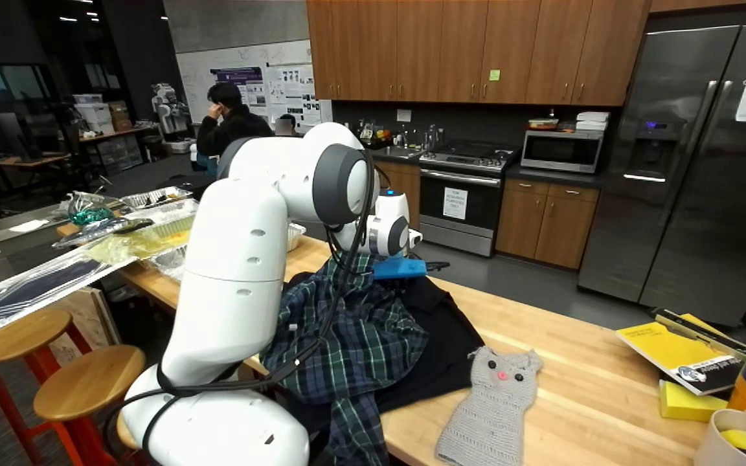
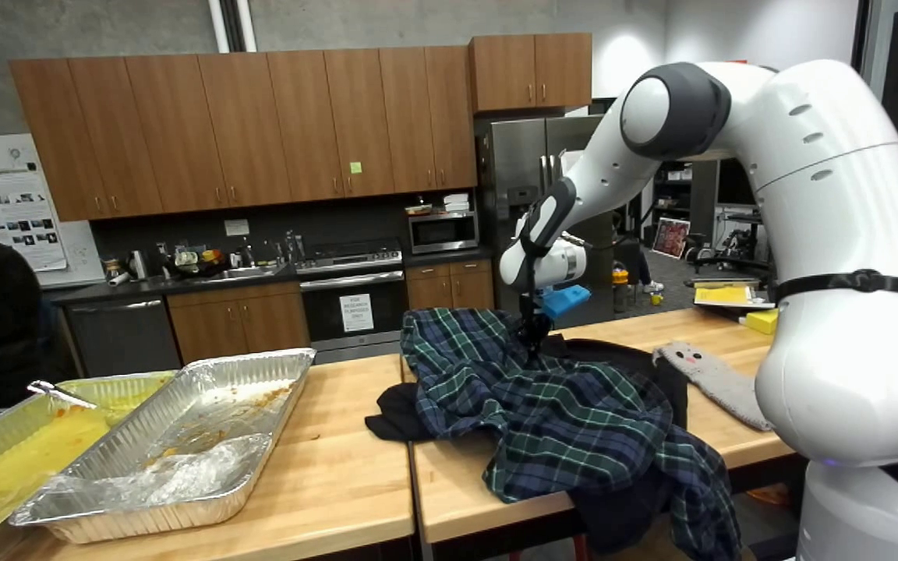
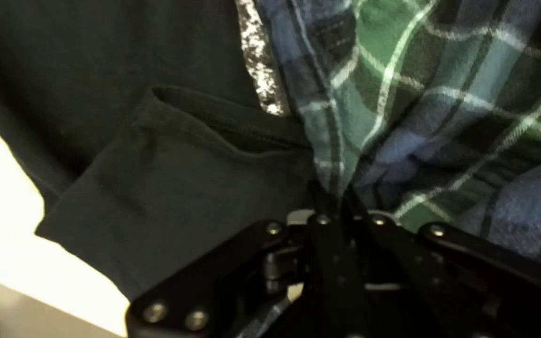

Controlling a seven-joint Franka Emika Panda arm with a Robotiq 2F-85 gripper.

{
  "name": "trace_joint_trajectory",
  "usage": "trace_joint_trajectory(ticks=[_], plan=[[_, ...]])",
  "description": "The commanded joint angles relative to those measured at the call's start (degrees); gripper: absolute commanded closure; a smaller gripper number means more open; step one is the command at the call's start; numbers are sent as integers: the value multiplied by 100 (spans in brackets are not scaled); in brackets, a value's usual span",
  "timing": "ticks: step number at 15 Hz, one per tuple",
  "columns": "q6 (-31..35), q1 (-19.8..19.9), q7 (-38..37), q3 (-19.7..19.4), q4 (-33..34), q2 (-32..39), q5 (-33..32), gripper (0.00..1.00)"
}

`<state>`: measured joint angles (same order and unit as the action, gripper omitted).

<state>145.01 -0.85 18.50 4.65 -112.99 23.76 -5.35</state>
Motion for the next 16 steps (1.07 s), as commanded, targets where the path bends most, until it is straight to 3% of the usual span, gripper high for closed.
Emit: trace_joint_trajectory(ticks=[1,8,16], plan=[[322,191,-82,-203,-858,-906,-100,98],[734,584,-178,-850,-1931,-2115,-334,98],[755,1089,-73,-1458,-2565,-2831,-160,98]])
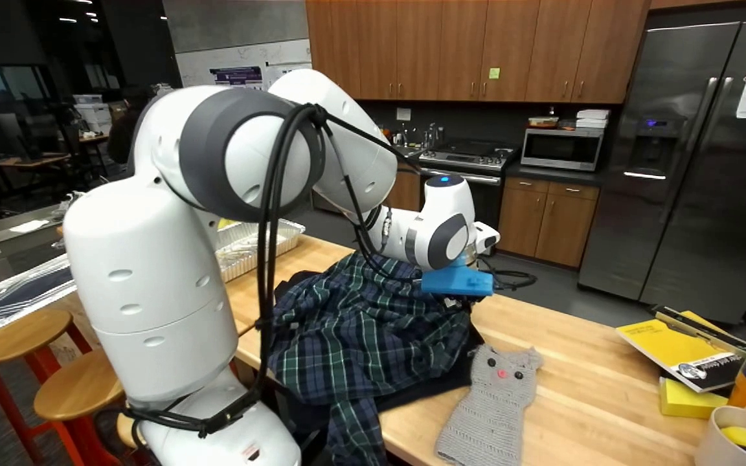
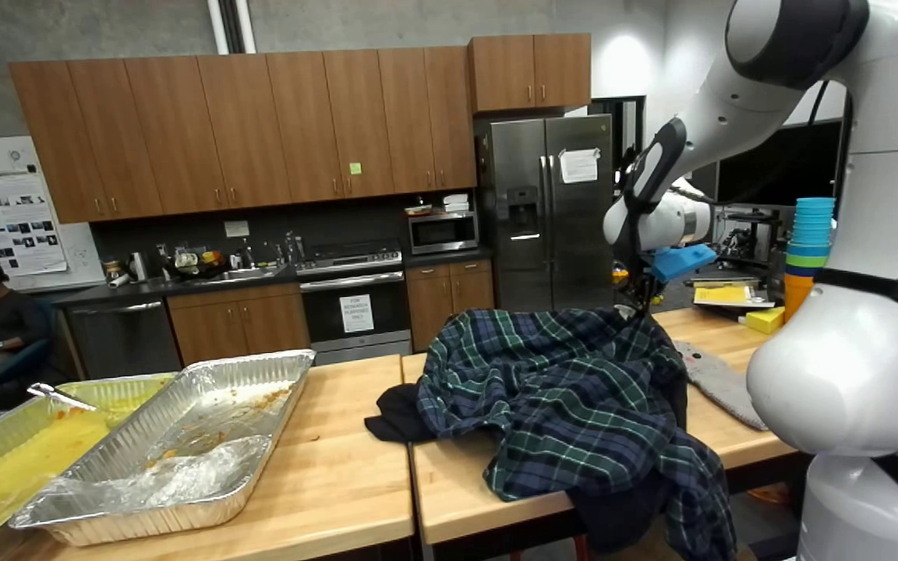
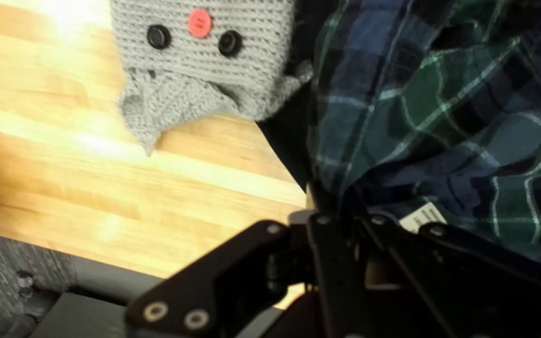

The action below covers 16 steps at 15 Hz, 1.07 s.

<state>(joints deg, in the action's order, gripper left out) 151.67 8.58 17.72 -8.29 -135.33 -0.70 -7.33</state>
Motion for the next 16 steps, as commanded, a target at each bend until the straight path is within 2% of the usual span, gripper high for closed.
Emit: trace_joint_trajectory(ticks=[1,4,5,7,10,14,16], plan=[[78,189,16,-222,-384,-445,57,98],[109,258,-19,-343,-506,-527,65,98],[94,266,-50,-360,-537,-554,36,67],[140,264,-133,-357,-611,-584,-49,63],[270,227,-290,-279,-740,-652,-257,43],[509,138,-630,-43,-970,-853,-829,17],[647,66,-566,117,-1077,-970,-1222,4]])
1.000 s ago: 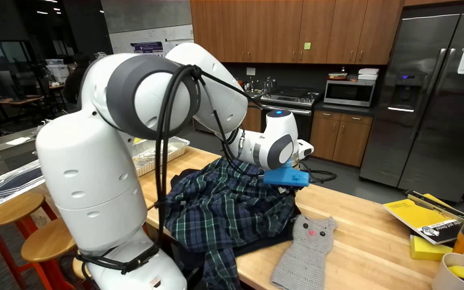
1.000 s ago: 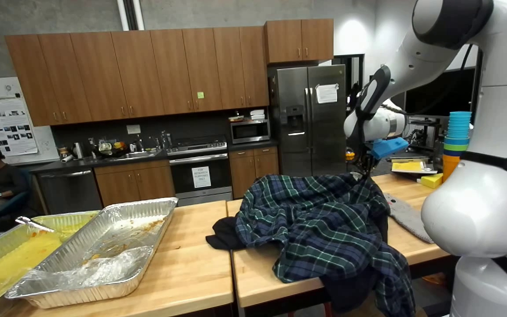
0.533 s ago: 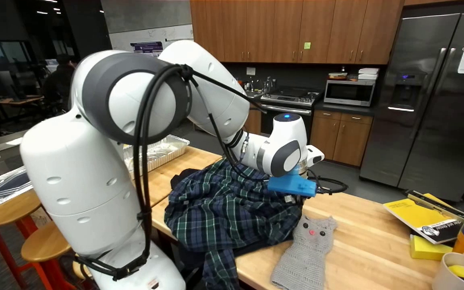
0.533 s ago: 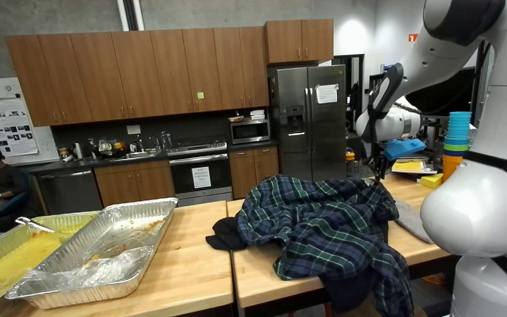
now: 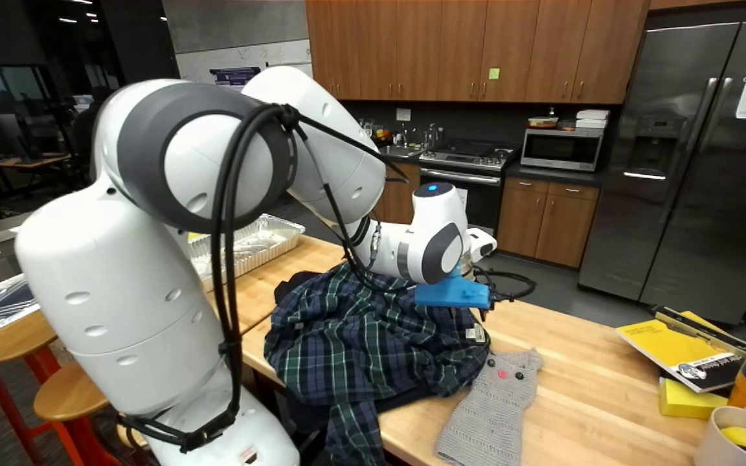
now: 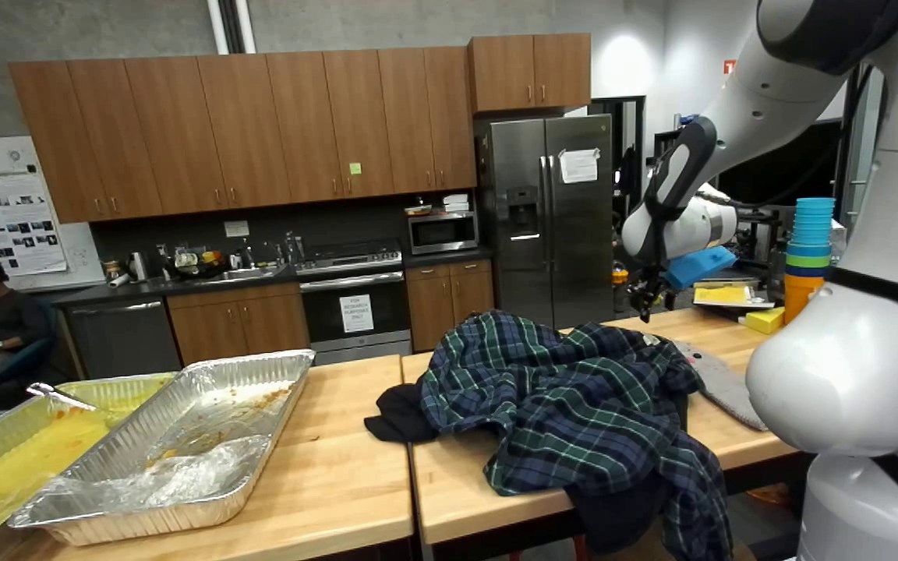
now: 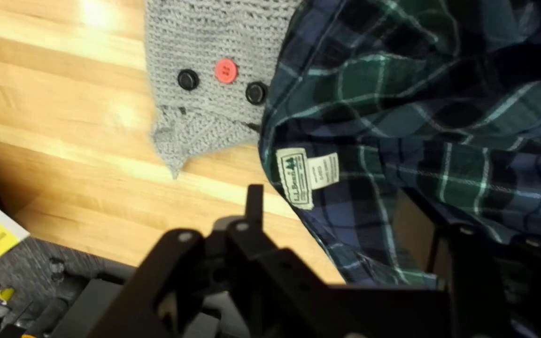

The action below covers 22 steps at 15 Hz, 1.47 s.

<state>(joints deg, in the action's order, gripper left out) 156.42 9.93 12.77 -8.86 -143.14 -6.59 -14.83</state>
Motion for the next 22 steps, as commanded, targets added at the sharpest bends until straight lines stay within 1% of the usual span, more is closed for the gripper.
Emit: trace_joint_trajectory(ticks=[1,5,8,11,14,18,22], plan=[[198,-101,-54,271,-311,-420,-711,1],[147,-162,4,631,-204,-470,-1764,0],[168,-297,295,673,-10,-426,-1889,0],[163,-470,885,579,323,-265,-1594,0],[27,-631,1540,520,816,7,-1117,0],[-553,-833,2326,563,1635,420,-330,0],[-1148,-903,2728,706,2380,856,-52,0]])
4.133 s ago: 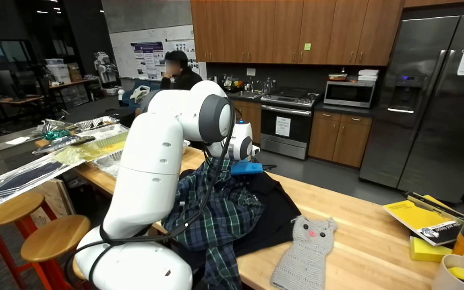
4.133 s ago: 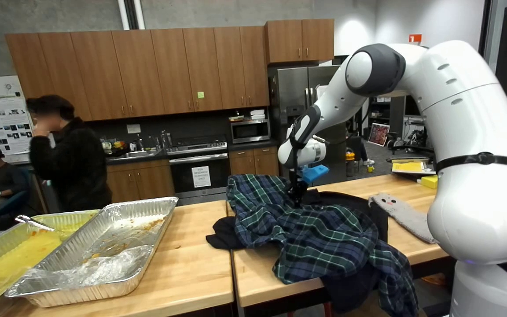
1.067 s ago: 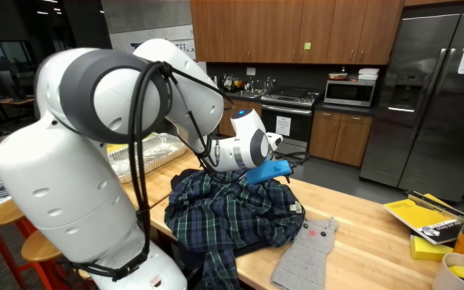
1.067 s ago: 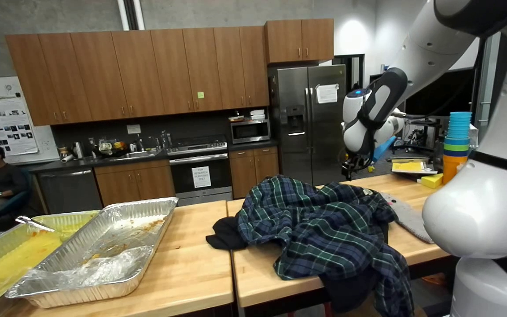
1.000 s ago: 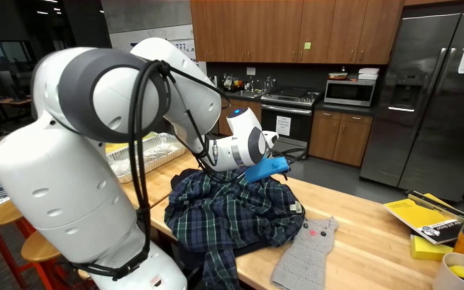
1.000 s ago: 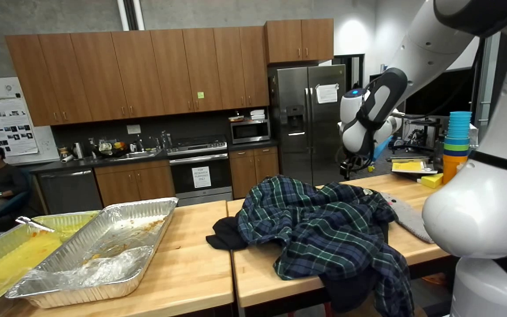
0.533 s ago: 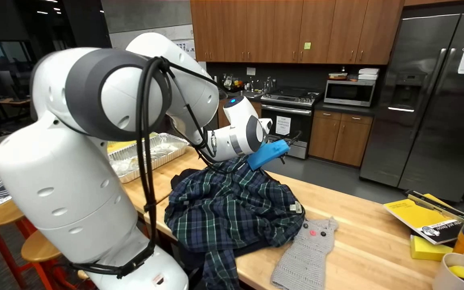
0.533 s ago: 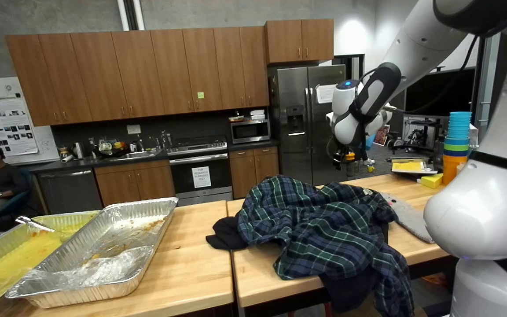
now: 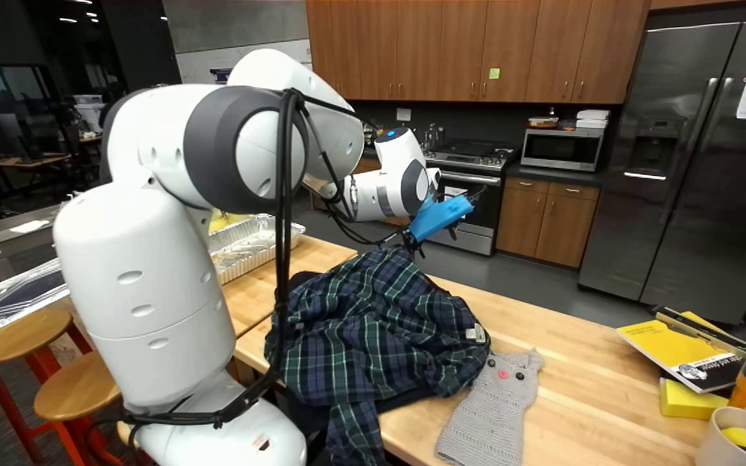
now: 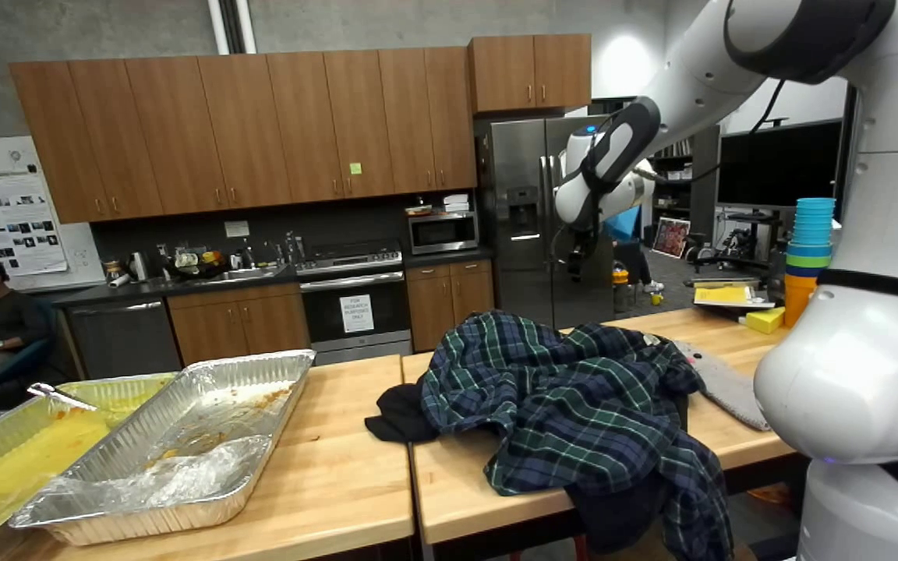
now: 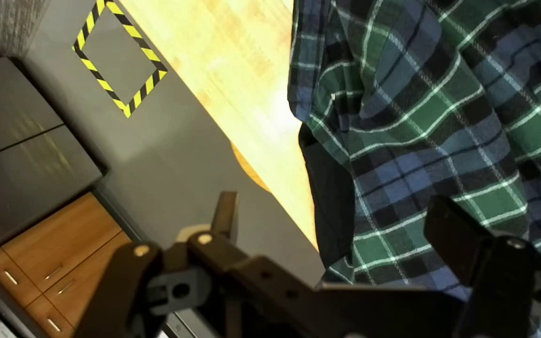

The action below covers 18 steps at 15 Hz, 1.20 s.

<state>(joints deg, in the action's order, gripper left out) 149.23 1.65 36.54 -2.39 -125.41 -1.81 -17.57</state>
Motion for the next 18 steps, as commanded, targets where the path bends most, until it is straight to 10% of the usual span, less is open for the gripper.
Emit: trace_joint_trajectory(ticks=[1,18], plan=[[-555,-87,414,98,760,470,244,0],[-2511,-486,762,919,2712,2304,446,0]])
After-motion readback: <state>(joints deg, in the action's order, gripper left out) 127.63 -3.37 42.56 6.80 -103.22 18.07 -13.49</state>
